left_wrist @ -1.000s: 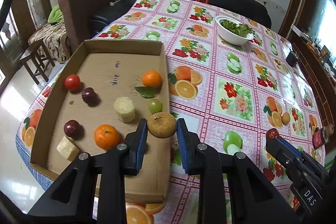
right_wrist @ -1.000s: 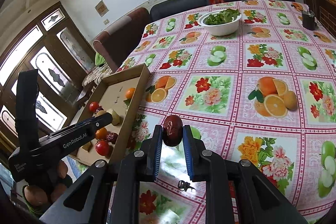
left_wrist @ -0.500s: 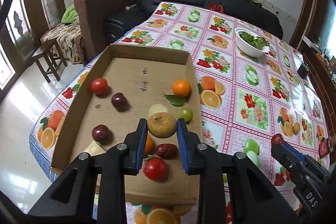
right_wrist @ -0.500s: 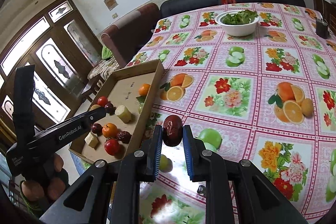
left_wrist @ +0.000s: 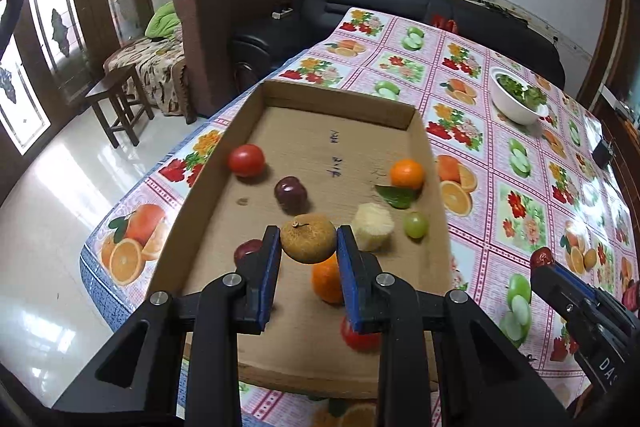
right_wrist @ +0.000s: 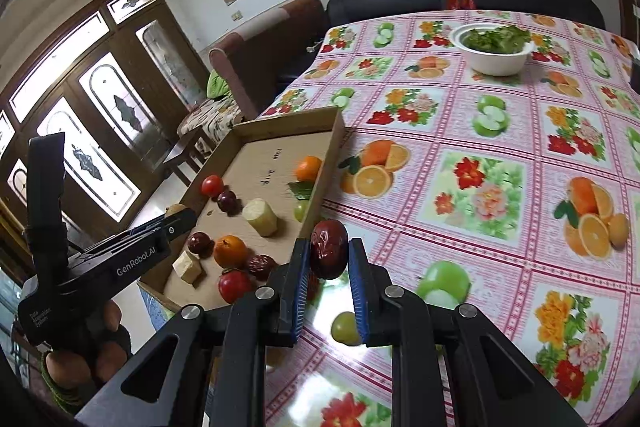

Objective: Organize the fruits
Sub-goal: 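Carry the red date and brown round fruit with both tools over the box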

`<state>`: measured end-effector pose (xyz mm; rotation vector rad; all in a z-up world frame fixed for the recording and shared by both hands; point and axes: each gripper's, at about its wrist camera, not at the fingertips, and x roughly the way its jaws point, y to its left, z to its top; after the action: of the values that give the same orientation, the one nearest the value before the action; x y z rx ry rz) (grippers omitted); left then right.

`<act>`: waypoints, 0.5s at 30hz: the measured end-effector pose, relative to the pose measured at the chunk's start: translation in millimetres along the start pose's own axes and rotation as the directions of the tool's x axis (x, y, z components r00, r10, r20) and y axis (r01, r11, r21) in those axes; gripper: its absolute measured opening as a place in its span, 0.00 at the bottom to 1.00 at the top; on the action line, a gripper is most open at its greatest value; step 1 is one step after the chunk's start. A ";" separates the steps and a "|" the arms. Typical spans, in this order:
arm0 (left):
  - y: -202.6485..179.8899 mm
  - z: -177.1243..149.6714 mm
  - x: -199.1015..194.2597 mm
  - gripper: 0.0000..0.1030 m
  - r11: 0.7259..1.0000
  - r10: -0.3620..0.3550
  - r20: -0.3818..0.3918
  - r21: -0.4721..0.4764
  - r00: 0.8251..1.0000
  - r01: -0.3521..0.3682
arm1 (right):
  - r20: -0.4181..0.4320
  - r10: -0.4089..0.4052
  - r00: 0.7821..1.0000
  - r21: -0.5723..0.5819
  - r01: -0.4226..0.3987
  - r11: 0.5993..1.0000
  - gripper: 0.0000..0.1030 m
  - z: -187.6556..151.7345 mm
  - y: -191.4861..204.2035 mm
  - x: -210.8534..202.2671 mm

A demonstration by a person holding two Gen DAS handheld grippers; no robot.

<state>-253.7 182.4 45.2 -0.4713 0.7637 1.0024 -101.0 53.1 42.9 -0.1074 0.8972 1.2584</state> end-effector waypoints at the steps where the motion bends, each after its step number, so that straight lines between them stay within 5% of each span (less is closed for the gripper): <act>1: 2.4 0.0 1.0 0.25 1.000 0.002 -0.002 -0.003 1.000 -0.002 | -0.002 0.003 1.000 -0.005 -0.003 1.000 0.19 1.1 2.7 2.1; 15: 29.2 5.0 8.8 0.25 0.999 -0.006 -0.021 -0.047 1.000 0.005 | -0.023 0.023 0.999 -0.045 -0.024 0.999 0.19 13.1 23.3 22.4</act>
<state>-274.9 204.6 41.4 -0.5246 0.7584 1.0132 -113.4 85.4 46.5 -0.1474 0.8916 1.3025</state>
